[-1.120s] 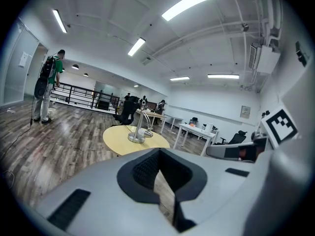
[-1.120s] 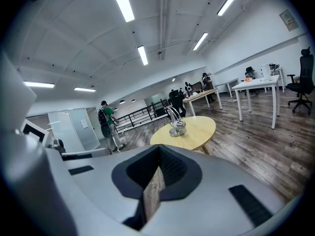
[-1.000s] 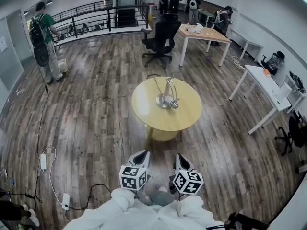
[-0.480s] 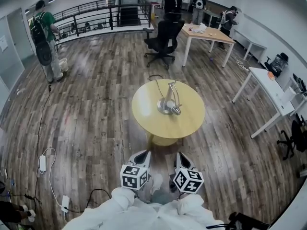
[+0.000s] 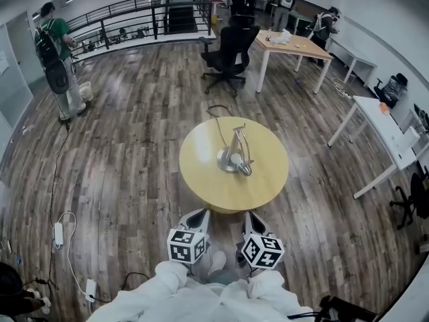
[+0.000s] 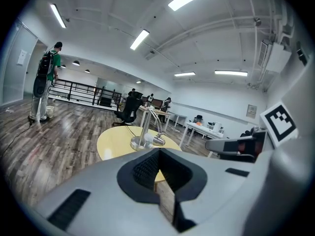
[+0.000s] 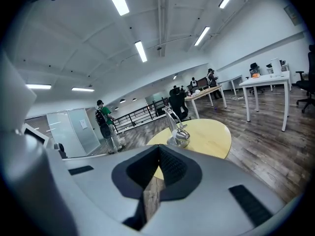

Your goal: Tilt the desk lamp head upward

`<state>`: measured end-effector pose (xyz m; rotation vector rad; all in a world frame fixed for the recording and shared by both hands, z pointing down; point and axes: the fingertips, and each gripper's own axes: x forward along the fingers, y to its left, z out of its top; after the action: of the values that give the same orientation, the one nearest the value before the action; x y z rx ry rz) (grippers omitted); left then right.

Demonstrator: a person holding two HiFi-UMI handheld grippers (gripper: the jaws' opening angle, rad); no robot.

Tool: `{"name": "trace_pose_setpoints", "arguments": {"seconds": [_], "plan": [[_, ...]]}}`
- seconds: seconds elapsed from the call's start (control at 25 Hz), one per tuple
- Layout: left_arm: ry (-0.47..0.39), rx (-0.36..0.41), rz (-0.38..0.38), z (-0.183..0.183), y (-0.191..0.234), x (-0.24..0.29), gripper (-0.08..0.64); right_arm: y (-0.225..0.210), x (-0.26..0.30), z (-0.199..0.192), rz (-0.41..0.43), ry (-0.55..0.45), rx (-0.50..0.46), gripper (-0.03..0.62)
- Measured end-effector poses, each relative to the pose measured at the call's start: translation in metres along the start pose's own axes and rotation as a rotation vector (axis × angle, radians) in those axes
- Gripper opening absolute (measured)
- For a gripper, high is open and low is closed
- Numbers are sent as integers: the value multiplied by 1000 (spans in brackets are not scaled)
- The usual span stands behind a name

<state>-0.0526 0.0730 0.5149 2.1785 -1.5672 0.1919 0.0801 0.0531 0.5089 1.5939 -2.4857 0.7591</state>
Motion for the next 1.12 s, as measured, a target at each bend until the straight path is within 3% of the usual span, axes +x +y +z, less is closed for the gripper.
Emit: {"name": "trace_pose_setpoints", "arguments": {"seconds": [0.64,1.12], "plan": [[-18,9,-4,72,16,129,-2,-66,107,84,-2,-31,-10,12],[46,35,-7,72,35,165,-2,-92,143,88,-33,-21,31,12]]}}
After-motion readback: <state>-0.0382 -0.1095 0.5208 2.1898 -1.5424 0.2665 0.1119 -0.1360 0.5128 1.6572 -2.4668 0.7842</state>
